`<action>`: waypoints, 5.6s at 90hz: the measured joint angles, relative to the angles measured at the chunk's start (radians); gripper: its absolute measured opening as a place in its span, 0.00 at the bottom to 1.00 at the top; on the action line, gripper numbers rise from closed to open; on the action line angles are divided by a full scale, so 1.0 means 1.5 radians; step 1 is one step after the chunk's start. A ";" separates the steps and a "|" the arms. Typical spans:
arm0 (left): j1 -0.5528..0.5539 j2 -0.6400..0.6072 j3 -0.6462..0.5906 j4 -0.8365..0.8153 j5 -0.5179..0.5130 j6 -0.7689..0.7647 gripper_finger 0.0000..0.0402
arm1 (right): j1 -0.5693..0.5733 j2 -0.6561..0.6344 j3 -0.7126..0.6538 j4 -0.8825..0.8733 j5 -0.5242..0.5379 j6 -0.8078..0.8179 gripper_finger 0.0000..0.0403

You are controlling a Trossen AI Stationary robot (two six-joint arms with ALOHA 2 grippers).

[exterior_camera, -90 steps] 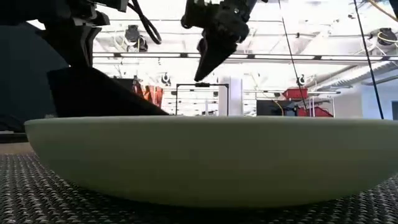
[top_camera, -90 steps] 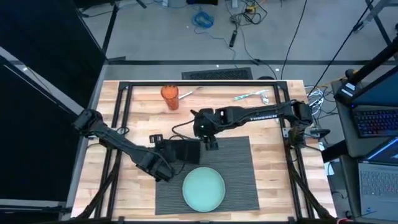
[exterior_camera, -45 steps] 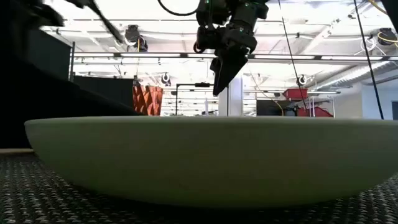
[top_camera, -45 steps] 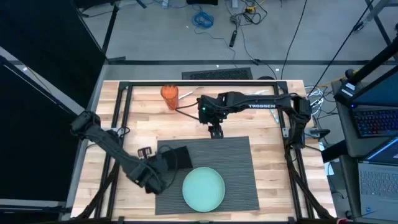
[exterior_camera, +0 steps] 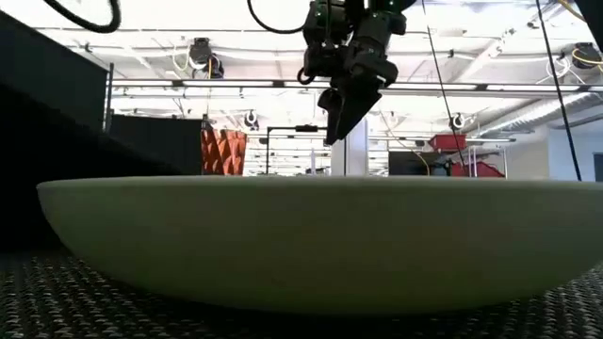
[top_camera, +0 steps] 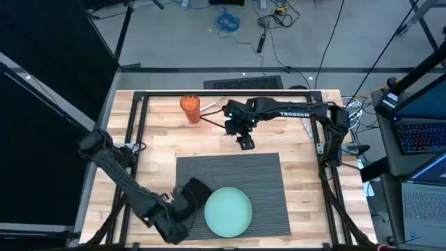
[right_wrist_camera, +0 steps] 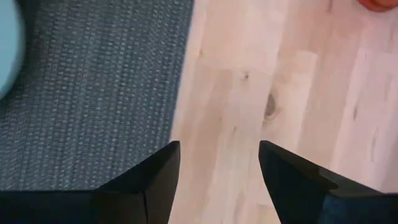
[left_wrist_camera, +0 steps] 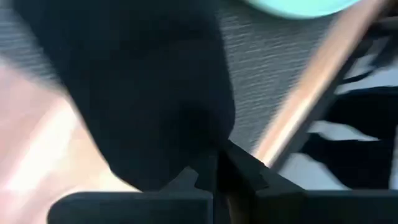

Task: Set table place
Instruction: Put the black table napkin on the gray table mat

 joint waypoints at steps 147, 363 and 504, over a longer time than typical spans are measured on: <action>0.344 -0.029 -0.084 -0.040 0.104 0.441 0.39 | -0.077 -0.079 0.000 -0.125 -0.001 0.045 0.50; 0.354 -0.009 -0.098 -0.169 0.007 0.466 0.00 | -0.079 -0.079 0.000 -0.114 0.000 0.111 0.50; 0.289 -0.002 -0.101 -0.203 -0.013 0.487 0.03 | -0.083 -0.078 0.000 -0.156 0.000 0.146 0.50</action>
